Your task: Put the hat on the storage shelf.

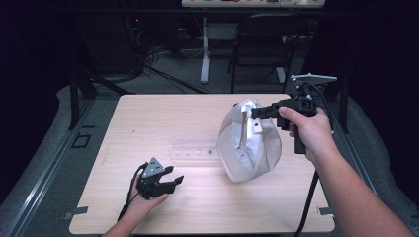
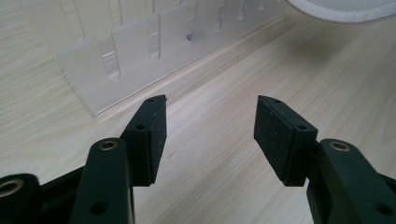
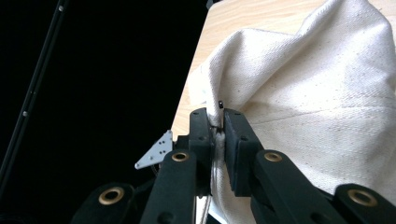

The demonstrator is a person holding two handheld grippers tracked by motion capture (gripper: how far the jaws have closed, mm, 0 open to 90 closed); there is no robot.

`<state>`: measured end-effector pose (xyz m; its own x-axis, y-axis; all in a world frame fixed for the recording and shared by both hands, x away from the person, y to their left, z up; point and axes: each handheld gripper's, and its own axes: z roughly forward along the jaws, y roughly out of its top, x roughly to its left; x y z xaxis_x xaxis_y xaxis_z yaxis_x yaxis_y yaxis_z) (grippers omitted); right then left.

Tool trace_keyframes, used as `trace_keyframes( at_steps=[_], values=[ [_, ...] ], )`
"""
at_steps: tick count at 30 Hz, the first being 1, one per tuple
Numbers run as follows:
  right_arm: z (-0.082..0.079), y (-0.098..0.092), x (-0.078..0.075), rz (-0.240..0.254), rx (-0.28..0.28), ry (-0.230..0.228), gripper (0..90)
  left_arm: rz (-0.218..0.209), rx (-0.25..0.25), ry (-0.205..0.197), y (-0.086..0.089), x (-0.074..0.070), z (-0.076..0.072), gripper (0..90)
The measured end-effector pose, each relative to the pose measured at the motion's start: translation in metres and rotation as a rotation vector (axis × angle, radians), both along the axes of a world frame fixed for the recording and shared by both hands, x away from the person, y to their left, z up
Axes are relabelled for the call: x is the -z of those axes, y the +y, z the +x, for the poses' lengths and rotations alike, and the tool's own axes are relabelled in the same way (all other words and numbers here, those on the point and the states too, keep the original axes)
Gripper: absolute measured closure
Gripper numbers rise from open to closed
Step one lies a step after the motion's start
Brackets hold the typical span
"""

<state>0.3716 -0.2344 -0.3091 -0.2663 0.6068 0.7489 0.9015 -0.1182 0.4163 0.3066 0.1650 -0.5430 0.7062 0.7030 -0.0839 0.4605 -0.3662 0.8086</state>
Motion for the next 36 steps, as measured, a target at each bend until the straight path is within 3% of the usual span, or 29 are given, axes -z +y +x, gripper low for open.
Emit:
trace_keyframes(
  at_steps=[7, 13, 23, 36],
  values=[
    [0.006, 0.001, -0.004, 0.009, 0.020, -0.011, 82.5, -0.025, 0.035, -0.044, -0.015, -0.012, -0.004, 44.4],
    [0.012, 0.004, -0.006, 0.015, 0.032, -0.016, 82.5, -0.045, 0.079, -0.085, -0.039, -0.023, -0.007, 44.4],
    [0.024, 0.014, -0.007, 0.021, 0.050, -0.018, 82.5, -0.071, 0.125, -0.105, -0.076, -0.037, -0.002, 45.4],
    [0.041, 0.025, -0.011, 0.037, 0.084, -0.026, 82.5, -0.042, 0.160, -0.143, -0.115, -0.053, 0.002, 45.1]
  ],
)
